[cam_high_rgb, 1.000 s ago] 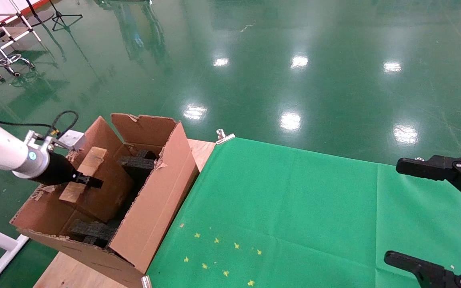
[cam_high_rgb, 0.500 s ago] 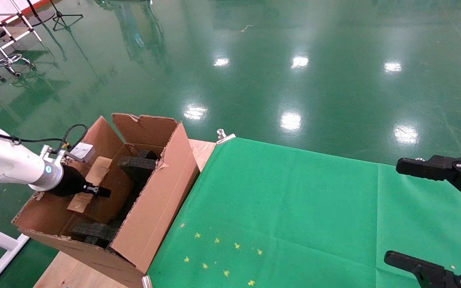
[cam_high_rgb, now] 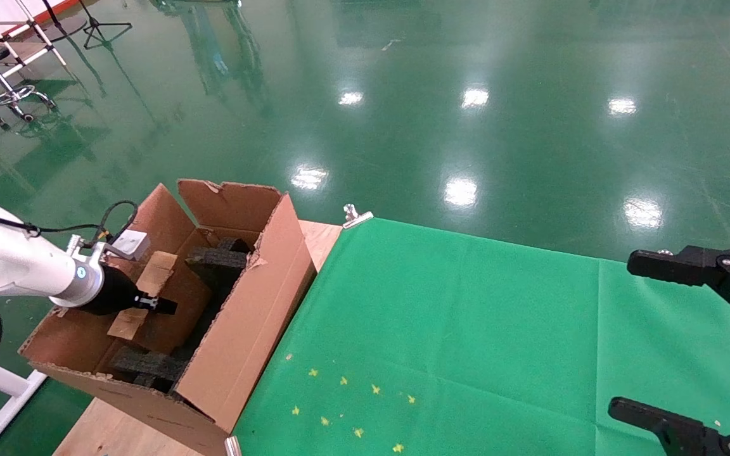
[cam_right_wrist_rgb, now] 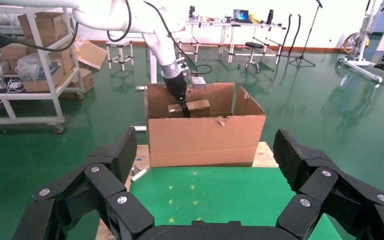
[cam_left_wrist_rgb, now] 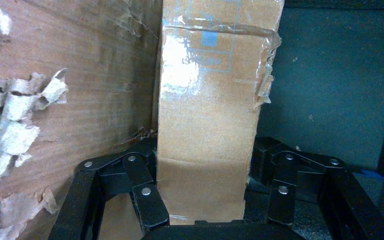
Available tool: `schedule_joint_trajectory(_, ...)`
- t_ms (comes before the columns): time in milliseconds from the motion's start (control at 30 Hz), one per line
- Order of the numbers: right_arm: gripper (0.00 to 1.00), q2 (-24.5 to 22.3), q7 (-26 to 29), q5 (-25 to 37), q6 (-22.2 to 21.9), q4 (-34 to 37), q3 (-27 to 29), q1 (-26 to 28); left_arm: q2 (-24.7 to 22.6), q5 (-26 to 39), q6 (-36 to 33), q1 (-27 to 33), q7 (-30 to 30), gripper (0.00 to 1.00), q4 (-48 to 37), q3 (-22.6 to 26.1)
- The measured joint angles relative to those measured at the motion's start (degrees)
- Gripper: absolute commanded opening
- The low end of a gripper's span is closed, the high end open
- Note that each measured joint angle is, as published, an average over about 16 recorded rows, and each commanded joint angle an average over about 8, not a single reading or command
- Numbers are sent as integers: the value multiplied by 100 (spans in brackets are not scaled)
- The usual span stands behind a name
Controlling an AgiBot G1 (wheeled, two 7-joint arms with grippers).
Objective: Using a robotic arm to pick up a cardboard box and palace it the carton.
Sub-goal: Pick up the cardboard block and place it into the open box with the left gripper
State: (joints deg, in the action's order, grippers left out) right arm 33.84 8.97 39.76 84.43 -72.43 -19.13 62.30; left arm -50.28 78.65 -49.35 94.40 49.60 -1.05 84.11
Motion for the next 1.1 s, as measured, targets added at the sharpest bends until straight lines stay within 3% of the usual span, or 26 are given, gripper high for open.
schedule_joint_trajectory(1100, 100, -1, -2, -2, -1, 2, -3, 1, -40, 144, -58, 483, 42, 100, -139, 112)
